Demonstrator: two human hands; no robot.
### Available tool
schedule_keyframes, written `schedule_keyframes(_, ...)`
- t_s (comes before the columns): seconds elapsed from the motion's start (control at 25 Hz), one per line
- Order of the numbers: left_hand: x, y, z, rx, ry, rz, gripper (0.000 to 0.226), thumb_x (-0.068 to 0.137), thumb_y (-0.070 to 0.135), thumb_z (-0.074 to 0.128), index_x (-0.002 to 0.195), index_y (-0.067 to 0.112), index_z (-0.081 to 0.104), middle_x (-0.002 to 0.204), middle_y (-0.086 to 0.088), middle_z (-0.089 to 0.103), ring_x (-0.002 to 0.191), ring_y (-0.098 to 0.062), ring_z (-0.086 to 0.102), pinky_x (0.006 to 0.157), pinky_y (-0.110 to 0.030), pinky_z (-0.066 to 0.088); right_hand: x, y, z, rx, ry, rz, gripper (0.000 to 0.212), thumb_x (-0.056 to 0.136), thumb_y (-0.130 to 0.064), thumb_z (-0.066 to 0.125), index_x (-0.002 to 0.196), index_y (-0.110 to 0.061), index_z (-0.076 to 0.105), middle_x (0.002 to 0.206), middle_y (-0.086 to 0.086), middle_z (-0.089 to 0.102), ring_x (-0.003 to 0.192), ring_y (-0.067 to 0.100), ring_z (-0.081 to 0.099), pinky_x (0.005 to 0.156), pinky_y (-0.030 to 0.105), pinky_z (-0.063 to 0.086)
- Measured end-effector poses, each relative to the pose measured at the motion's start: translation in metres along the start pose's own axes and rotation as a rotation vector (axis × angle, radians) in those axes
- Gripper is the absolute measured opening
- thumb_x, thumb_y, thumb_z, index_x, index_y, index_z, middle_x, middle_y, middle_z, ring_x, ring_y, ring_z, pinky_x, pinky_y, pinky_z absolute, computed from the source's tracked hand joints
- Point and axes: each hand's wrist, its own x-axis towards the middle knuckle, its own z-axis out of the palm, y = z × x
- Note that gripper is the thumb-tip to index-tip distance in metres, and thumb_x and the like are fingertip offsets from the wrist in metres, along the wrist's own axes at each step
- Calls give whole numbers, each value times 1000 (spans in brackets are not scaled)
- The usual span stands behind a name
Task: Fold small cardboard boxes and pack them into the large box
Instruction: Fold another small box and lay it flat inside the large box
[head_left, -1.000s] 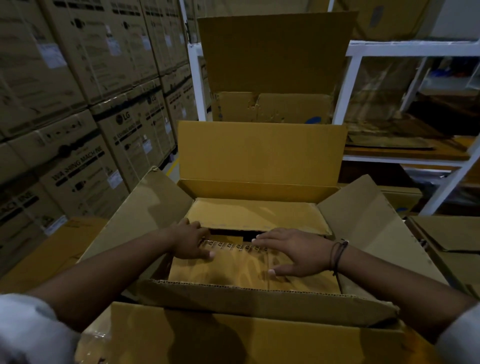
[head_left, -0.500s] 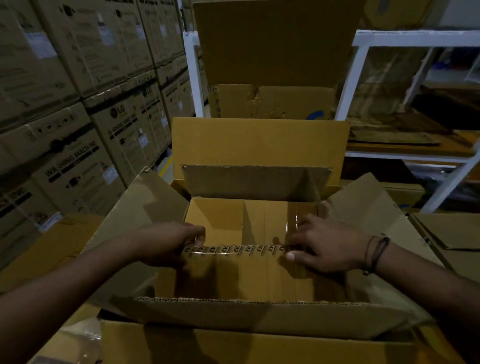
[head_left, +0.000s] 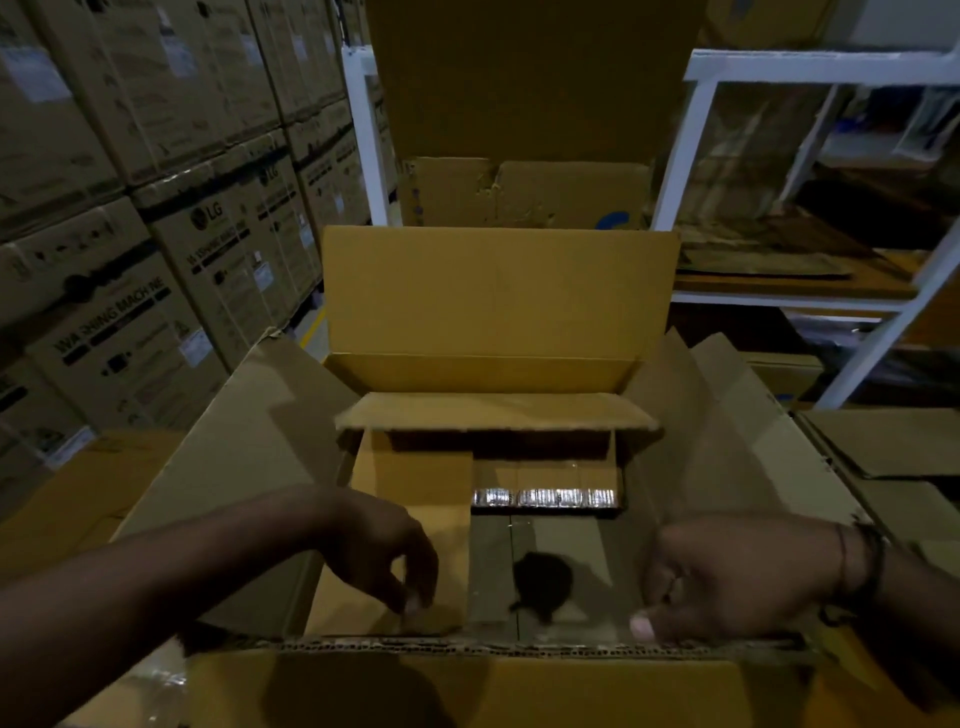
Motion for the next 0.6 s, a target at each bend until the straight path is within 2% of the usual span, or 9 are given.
schedule_keyframes(0.08,23,4,8,317,121,43,51,103,41,55,152,34,42,161,9,36,124,-20,55,90,-36,50,3,-1,7,-25,35,-37,56,100,-57,53,78,-6,61,74,14,58,67,31,52,59,39,38)
schedule_keyframes(0.16,41,4,15,472,159,114,53,105,47,46,155,40,32,167,13,21,128,-28,47,92,-46,51,1,-4,12,-15,75,-65,51,101,-55,52,79,-9,58,74,11,57,65,28,51,61,42,40)
schedule_keyframes(0.24,46,3,14,506,157,98,49,105,54,40,152,39,38,160,13,33,124,-29,46,91,-46,50,-1,-5,18,22,99,-57,48,101,-57,50,82,-14,59,74,7,58,65,25,52,63,43,42)
schedule_keyframes(0.36,34,7,7,536,333,97,48,102,66,33,123,34,62,121,11,57,105,-19,47,85,-42,48,-6,-5,25,71,130,-38,47,102,-60,48,85,-17,61,76,1,60,65,18,54,65,39,45)
schedule_keyframes(0.48,6,11,0,533,454,31,56,98,74,26,107,35,66,104,14,59,96,-11,40,85,-39,44,-9,-5,25,97,136,-5,41,101,-60,49,87,-24,64,77,-11,61,69,7,56,68,30,46)
schedule_keyframes(0.6,-34,13,-6,507,487,-134,54,97,76,25,107,37,61,101,12,60,99,-11,43,91,-37,41,-8,-3,21,102,101,10,32,99,-59,51,89,-34,66,83,-16,65,75,6,60,75,36,51)
